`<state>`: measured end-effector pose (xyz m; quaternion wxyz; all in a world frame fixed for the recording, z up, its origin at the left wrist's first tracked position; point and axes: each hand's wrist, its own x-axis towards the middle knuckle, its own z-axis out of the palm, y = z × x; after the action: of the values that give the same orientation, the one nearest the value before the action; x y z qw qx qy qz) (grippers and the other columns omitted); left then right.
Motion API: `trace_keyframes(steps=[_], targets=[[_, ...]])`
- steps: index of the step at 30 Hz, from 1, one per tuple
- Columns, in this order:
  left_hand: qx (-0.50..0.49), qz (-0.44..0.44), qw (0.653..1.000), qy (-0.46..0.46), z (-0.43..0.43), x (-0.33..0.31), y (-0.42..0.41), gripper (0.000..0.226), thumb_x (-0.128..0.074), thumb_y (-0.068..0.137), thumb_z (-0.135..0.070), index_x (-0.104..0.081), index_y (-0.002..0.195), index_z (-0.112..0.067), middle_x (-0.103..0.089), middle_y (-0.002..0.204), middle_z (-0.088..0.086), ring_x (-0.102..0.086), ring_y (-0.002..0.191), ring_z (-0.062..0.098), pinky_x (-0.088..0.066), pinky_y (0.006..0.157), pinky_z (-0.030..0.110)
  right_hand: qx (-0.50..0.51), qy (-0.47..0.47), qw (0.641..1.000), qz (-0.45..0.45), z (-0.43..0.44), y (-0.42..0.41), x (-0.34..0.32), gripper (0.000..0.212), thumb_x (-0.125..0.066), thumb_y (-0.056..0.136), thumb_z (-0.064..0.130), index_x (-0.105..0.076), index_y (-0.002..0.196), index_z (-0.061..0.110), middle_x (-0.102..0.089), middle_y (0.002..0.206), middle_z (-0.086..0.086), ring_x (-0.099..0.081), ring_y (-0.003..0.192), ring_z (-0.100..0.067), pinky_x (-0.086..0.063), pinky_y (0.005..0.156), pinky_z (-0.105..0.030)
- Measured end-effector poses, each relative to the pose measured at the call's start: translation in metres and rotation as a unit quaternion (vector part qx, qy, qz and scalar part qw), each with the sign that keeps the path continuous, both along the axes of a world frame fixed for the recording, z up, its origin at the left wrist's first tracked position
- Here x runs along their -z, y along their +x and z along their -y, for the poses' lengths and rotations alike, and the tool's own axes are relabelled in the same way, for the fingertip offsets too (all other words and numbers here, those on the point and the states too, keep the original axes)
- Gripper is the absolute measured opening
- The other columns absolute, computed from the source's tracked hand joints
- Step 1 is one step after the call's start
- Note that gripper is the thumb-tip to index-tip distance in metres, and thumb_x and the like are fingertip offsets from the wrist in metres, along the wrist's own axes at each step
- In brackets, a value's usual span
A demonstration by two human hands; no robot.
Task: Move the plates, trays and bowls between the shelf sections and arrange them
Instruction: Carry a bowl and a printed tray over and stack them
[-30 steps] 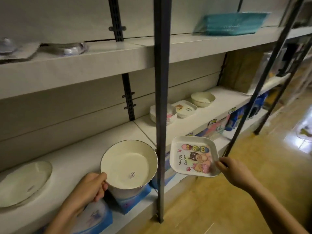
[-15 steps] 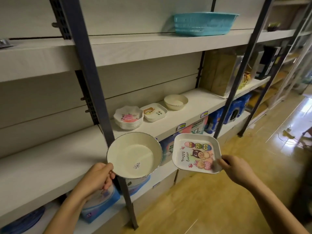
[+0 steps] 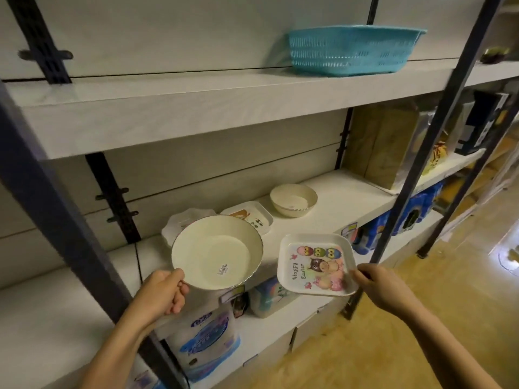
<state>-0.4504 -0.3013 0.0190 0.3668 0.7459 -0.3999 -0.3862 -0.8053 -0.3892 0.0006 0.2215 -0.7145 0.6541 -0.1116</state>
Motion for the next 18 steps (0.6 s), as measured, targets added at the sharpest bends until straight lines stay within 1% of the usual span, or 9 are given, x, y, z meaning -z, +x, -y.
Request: trace_keyframes(steps=[2, 3, 5, 8, 10, 12, 15, 16, 18], targets=[[-0.015, 0.015, 1.0, -0.006, 0.019, -0.004, 0.0, 0.037, -0.037, 0.095, -0.016, -0.053, 0.064, -0.004, -0.046, 0.033, 0.002, -0.037, 0.032, 0.013, -0.031, 0.046, 0.027, -0.019, -0.002, 1.0, -0.01, 0.036, 0.01, -0.004, 0.034, -0.042, 0.096, 0.032, -0.055, 0.066, 0.023, -0.056, 0.064, 0.008, -0.057, 0.061, -0.011, -0.045, 0.056, -0.025], [-0.021, 0.019, 1.0, -0.01, 0.028, -0.006, 0.0, 0.037, -0.037, 0.095, -0.016, -0.054, 0.064, -0.004, -0.047, 0.033, 0.002, -0.037, 0.033, 0.013, -0.031, 0.047, 0.027, -0.027, -0.003, 1.0, -0.012, 0.054, 0.015, -0.003, 0.036, -0.042, 0.096, 0.032, -0.053, 0.063, 0.024, -0.054, 0.062, 0.008, -0.054, 0.058, -0.009, -0.042, 0.054, -0.023], [-0.041, 0.019, 0.999, -0.017, 0.043, -0.009, -0.001, 0.038, -0.037, 0.095, -0.016, -0.054, 0.063, -0.004, -0.046, 0.033, 0.002, -0.037, 0.034, 0.014, -0.03, 0.047, 0.027, -0.041, 0.002, 0.999, -0.006, 0.088, 0.023, 0.002, 0.037, -0.041, 0.096, 0.033, -0.057, 0.066, 0.018, -0.056, 0.062, 0.005, -0.054, 0.058, -0.013, -0.041, 0.055, -0.026], [-0.075, 0.029, 0.997, -0.019, 0.056, -0.012, -0.001, 0.04, -0.036, 0.095, -0.015, -0.054, 0.062, -0.003, -0.046, 0.033, 0.003, -0.036, 0.034, 0.015, -0.029, 0.047, 0.027, -0.064, 0.009, 0.998, 0.005, 0.129, 0.037, 0.009, 0.038, -0.042, 0.095, 0.033, -0.062, 0.072, 0.009, -0.064, 0.072, -0.008, -0.06, 0.068, -0.025, -0.041, 0.058, -0.032], [-0.097, 0.035, 0.995, -0.018, 0.063, -0.013, -0.001, 0.04, -0.037, 0.095, -0.015, -0.054, 0.061, -0.002, -0.046, 0.032, 0.003, -0.035, 0.035, 0.016, -0.029, 0.048, 0.027, -0.091, 0.008, 0.996, -0.005, 0.151, 0.047, 0.01, 0.039, -0.042, 0.095, 0.034, -0.054, 0.062, 0.016, -0.061, 0.074, -0.009, -0.055, 0.071, -0.028, -0.036, 0.054, -0.033], [-0.124, 0.032, 0.992, -0.012, 0.068, -0.014, -0.003, 0.041, -0.037, 0.095, -0.013, -0.053, 0.06, -0.001, -0.046, 0.031, 0.004, -0.035, 0.037, 0.018, -0.028, 0.049, 0.027, -0.119, 0.011, 0.993, -0.019, 0.173, 0.056, 0.011, 0.037, -0.041, 0.095, 0.034, -0.047, 0.061, 0.02, -0.057, 0.075, -0.006, -0.051, 0.072, -0.024, -0.034, 0.057, -0.032], [-0.169, 0.022, 0.985, -0.007, 0.074, -0.012, -0.009, 0.041, -0.036, 0.094, -0.011, -0.053, 0.059, 0.0, -0.045, 0.031, 0.005, -0.034, 0.036, 0.019, -0.028, 0.048, 0.027, -0.158, 0.019, 0.987, -0.027, 0.206, 0.07, 0.017, 0.038, -0.041, 0.095, 0.034, -0.047, 0.06, 0.022, -0.063, 0.081, -0.009, -0.057, 0.074, -0.026, -0.039, 0.063, -0.031], [-0.183, 0.021, 0.983, -0.007, 0.076, -0.012, -0.012, 0.041, -0.036, 0.094, -0.011, -0.053, 0.058, 0.0, -0.045, 0.032, 0.006, -0.034, 0.036, 0.018, -0.028, 0.048, 0.027, -0.172, 0.021, 0.985, -0.026, 0.217, 0.074, 0.019, 0.038, -0.04, 0.096, 0.033, -0.053, 0.063, 0.019, -0.066, 0.084, -0.01, -0.06, 0.077, -0.027, -0.042, 0.065, -0.031], [-0.213, 0.013, 0.977, -0.006, 0.078, -0.01, -0.019, 0.041, -0.036, 0.094, -0.01, -0.052, 0.058, 0.0, -0.045, 0.033, 0.006, -0.035, 0.037, 0.019, -0.028, 0.048, 0.028, -0.196, 0.024, 0.98, -0.025, 0.237, 0.086, 0.022, 0.036, -0.04, 0.096, 0.031, -0.066, 0.083, 0.01, -0.07, 0.094, -0.014, -0.063, 0.084, -0.028, -0.045, 0.068, -0.032]])
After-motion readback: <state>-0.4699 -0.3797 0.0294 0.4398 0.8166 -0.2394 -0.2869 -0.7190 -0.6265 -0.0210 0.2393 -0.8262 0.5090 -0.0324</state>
